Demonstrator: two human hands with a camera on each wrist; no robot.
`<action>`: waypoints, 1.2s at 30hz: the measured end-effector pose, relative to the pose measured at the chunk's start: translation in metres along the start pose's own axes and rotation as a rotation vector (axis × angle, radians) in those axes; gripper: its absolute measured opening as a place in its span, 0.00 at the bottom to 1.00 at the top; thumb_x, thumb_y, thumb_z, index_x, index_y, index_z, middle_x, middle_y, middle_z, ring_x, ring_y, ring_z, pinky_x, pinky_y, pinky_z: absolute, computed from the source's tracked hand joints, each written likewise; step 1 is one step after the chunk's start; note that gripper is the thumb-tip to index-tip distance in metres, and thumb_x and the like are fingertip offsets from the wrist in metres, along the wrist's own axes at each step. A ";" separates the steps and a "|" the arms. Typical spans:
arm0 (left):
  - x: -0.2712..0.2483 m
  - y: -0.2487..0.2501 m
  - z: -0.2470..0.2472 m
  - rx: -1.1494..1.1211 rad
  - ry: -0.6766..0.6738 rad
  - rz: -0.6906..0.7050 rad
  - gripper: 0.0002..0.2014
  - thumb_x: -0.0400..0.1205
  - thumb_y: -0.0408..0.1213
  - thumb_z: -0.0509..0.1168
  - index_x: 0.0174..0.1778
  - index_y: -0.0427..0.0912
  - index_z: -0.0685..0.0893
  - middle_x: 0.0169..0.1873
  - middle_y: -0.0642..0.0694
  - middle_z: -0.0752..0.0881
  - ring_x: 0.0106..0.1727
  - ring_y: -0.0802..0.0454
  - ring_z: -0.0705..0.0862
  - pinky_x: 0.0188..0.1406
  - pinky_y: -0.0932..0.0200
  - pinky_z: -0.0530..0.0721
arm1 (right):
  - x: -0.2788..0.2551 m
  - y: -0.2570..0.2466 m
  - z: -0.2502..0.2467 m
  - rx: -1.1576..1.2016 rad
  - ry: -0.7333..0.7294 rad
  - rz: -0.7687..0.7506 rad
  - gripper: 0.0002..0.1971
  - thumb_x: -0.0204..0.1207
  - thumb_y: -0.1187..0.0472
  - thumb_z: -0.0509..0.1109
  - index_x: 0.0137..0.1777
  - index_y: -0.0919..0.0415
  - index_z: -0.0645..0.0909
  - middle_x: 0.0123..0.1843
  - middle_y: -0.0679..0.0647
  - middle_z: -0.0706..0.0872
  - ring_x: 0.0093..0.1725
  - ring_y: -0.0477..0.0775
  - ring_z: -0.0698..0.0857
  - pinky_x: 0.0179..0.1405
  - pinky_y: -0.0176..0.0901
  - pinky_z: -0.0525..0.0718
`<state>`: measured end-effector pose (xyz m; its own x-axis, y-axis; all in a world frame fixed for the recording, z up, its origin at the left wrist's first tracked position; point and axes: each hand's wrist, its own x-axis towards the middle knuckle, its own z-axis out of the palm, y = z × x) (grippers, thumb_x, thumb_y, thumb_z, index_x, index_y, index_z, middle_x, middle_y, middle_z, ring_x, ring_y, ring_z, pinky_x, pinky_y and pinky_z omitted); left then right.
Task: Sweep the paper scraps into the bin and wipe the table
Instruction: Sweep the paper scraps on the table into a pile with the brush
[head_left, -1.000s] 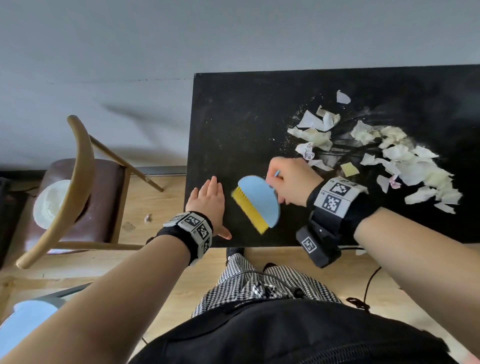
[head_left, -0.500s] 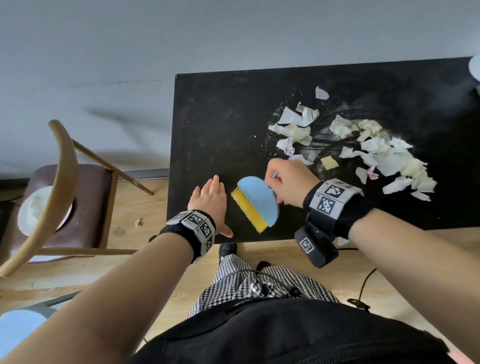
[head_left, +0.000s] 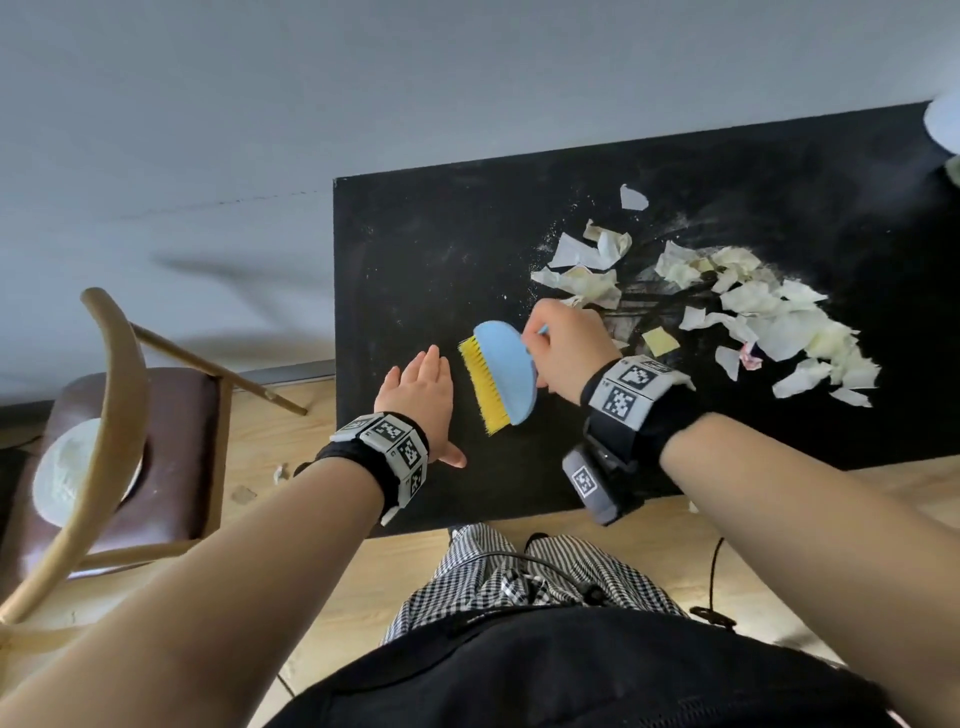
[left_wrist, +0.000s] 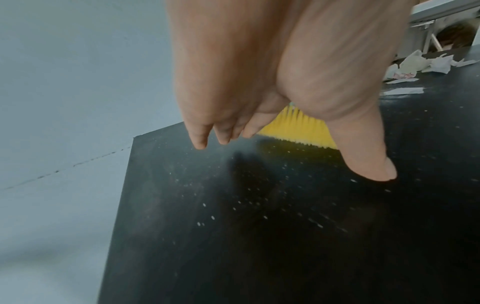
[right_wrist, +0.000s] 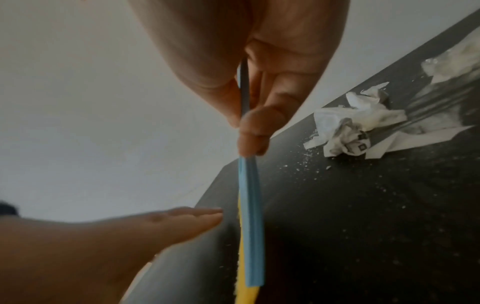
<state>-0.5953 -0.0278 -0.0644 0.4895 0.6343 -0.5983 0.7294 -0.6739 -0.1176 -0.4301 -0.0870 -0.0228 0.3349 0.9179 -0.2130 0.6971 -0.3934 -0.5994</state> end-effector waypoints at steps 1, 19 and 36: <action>0.004 -0.002 -0.003 0.008 -0.001 0.010 0.63 0.67 0.63 0.74 0.83 0.35 0.41 0.83 0.40 0.42 0.84 0.45 0.44 0.82 0.45 0.51 | 0.004 0.002 -0.002 -0.053 0.030 0.032 0.08 0.82 0.63 0.58 0.50 0.67 0.77 0.46 0.66 0.85 0.46 0.67 0.86 0.44 0.55 0.86; 0.064 -0.046 -0.043 0.072 0.023 0.145 0.66 0.63 0.69 0.73 0.83 0.32 0.43 0.83 0.39 0.44 0.84 0.44 0.45 0.82 0.45 0.52 | 0.075 -0.003 -0.022 -0.146 0.285 0.327 0.08 0.80 0.67 0.58 0.52 0.68 0.78 0.55 0.69 0.84 0.58 0.68 0.82 0.49 0.49 0.78; 0.133 0.027 -0.119 -0.069 0.090 0.154 0.63 0.65 0.68 0.72 0.84 0.37 0.45 0.84 0.42 0.47 0.84 0.45 0.47 0.82 0.47 0.51 | 0.164 0.067 -0.157 -0.271 0.265 0.087 0.13 0.80 0.68 0.62 0.61 0.66 0.83 0.58 0.64 0.87 0.59 0.64 0.83 0.60 0.48 0.78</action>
<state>-0.4541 0.0837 -0.0524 0.6362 0.5594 -0.5313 0.6725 -0.7396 0.0266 -0.2289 0.0286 0.0228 0.5274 0.8492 -0.0257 0.7893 -0.5009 -0.3550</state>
